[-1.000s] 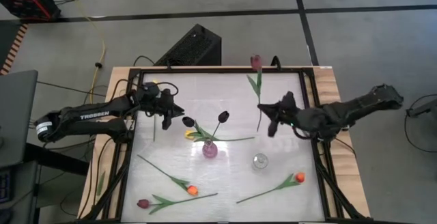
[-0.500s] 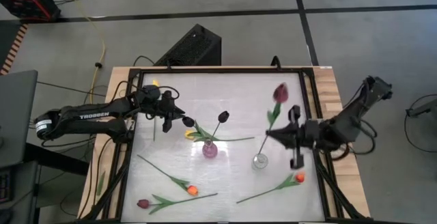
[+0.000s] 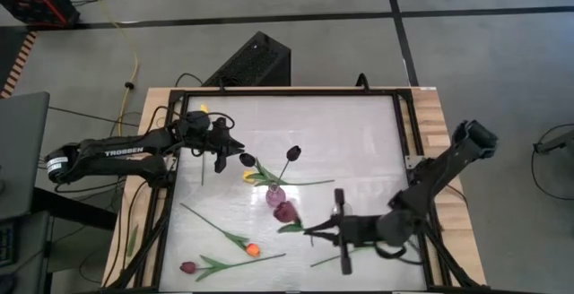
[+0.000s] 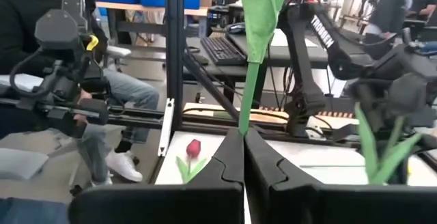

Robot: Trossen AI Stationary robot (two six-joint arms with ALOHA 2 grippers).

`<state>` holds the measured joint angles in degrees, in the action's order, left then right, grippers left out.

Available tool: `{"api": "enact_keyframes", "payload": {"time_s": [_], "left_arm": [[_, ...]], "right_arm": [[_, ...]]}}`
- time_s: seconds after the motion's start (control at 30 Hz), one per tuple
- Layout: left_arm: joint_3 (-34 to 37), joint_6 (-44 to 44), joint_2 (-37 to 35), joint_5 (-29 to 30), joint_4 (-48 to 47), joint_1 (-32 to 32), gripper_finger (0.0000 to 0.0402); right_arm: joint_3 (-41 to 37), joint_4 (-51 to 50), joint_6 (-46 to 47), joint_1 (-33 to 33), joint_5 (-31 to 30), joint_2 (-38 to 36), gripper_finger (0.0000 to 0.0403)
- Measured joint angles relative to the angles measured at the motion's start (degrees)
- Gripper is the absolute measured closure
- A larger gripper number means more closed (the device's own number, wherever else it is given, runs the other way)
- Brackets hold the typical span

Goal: Sort flowers into vase by color
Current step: Put the top red flower into the pink vase

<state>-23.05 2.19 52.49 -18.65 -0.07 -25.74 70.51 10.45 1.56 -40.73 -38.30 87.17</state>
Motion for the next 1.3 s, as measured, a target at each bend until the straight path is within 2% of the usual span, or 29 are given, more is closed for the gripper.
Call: {"api": "enact_keyframes", "payload": {"time_s": [0.23, 0.43, 0.67, 0.83, 1.3], "left_arm": [[0.0, -0.5, 0.0, -0.1, -0.1, 0.0, 0.0340], [0.0, -0.4, 0.0, -0.2, 0.0, 0.0, 0.0340], [0.0, 0.3, 0.0, -0.1, 0.2, 0.0, 0.0340], [0.0, 1.0, 0.0, 0.0, 0.3, 0.0, 0.0340], [0.0, 2.1, 0.0, 0.9, -0.2, 0.1, 0.0340]], "right_arm": [[2.3, 9.5, -5.9, 1.1, 0.0, 7.0, 0.0383], [4.8, 10.8, -7.8, 5.9, -0.6, 11.4, 0.0383], [5.1, 10.8, -10.6, 12.2, -2.1, 12.4, 0.0383], [5.1, 12.6, -12.3, 16.3, -3.6, 15.9, 0.0383], [5.0, 14.1, -19.5, 17.9, -6.6, 16.7, 0.0383]]}}
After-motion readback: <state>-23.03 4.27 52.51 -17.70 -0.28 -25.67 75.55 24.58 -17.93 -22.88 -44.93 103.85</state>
